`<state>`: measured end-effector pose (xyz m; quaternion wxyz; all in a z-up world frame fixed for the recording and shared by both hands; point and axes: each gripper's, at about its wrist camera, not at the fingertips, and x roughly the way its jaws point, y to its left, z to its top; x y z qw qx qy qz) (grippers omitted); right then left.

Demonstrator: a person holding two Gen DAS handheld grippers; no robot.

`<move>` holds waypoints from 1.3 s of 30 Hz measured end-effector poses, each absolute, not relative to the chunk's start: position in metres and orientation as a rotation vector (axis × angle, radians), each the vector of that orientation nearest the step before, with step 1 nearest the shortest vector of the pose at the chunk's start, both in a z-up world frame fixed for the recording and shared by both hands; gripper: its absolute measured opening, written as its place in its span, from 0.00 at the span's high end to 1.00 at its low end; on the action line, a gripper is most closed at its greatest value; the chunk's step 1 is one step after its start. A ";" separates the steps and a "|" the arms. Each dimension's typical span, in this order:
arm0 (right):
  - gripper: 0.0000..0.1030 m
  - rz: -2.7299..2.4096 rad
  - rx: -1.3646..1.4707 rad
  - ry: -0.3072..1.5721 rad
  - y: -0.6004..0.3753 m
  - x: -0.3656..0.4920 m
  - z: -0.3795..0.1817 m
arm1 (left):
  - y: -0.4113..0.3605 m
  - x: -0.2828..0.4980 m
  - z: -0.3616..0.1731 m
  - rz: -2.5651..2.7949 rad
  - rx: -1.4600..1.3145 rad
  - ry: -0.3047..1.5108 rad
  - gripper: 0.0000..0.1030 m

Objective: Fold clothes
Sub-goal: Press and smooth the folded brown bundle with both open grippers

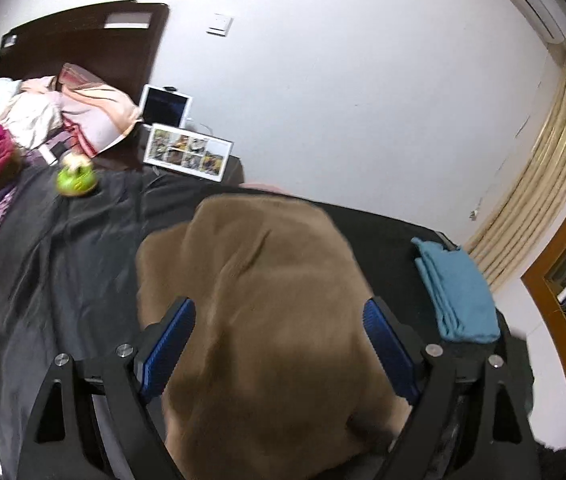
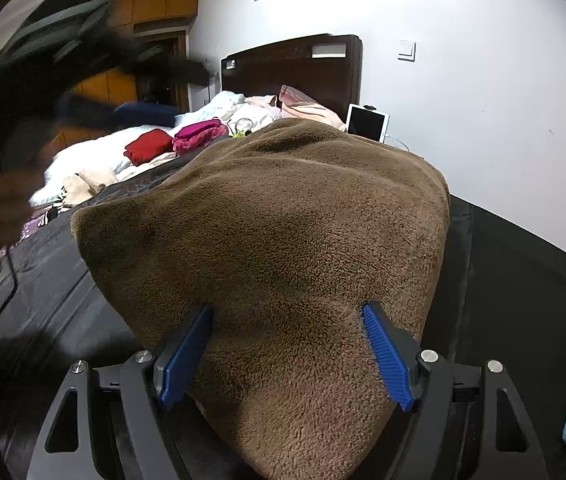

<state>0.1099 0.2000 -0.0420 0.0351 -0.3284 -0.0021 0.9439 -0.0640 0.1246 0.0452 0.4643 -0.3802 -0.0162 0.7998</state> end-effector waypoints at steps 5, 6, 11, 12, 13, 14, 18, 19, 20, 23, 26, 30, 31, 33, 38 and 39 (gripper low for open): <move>0.24 2.906 -1.001 -0.005 0.201 0.112 -0.042 | 0.164 -0.100 0.028 1.880 -1.081 -0.106 0.14; 0.23 2.908 -1.000 -0.004 0.201 0.112 -0.043 | 0.169 -0.107 0.023 1.879 -1.113 -0.115 0.14; 0.23 2.914 -0.995 -0.002 0.201 0.113 -0.043 | 0.175 -0.126 -0.009 1.924 -1.216 -0.136 0.14; 0.23 2.916 -0.995 -0.004 0.201 0.113 -0.043 | 0.175 -0.128 -0.015 1.933 -1.229 -0.139 0.14; 0.23 2.917 -0.996 -0.007 0.201 0.114 -0.043 | 0.175 -0.130 -0.021 1.942 -1.241 -0.141 0.14; 0.23 2.919 -0.997 -0.011 0.200 0.114 -0.043 | 0.174 -0.133 -0.026 1.951 -1.254 -0.144 0.14; 0.23 2.921 -1.001 -0.030 0.198 0.115 -0.044 | 0.174 -0.142 -0.049 1.987 -1.304 -0.155 0.14; 0.23 2.921 -1.002 -0.034 0.198 0.115 -0.044 | 0.173 -0.143 -0.053 1.992 -1.310 -0.160 0.14; 0.23 2.922 -1.004 -0.039 0.198 0.115 -0.044 | 0.171 -0.144 -0.055 1.990 -1.307 -0.168 0.14; 0.23 2.919 -1.005 -0.057 0.196 0.115 -0.044 | 0.164 -0.145 -0.059 1.985 -1.296 -0.193 0.14; 0.23 2.917 -1.004 -0.062 0.195 0.115 -0.045 | 0.162 -0.145 -0.061 1.977 -1.293 -0.203 0.14; 0.22 2.916 -1.004 -0.054 0.196 0.114 -0.045 | 0.158 -0.145 -0.058 1.962 -1.291 -0.218 0.14; 0.22 2.916 -1.004 -0.052 0.196 0.114 -0.045 | 0.154 -0.145 -0.055 1.954 -1.292 -0.231 0.14; 0.22 2.915 -1.004 -0.048 0.196 0.114 -0.046 | 0.147 -0.144 -0.049 1.939 -1.294 -0.258 0.14; 0.20 2.914 -1.004 -0.038 0.197 0.113 -0.046 | 0.129 -0.142 -0.034 1.901 -1.298 -0.324 0.14; 0.20 2.914 -1.004 -0.036 0.197 0.113 -0.046 | 0.125 -0.142 -0.031 1.893 -1.298 -0.337 0.14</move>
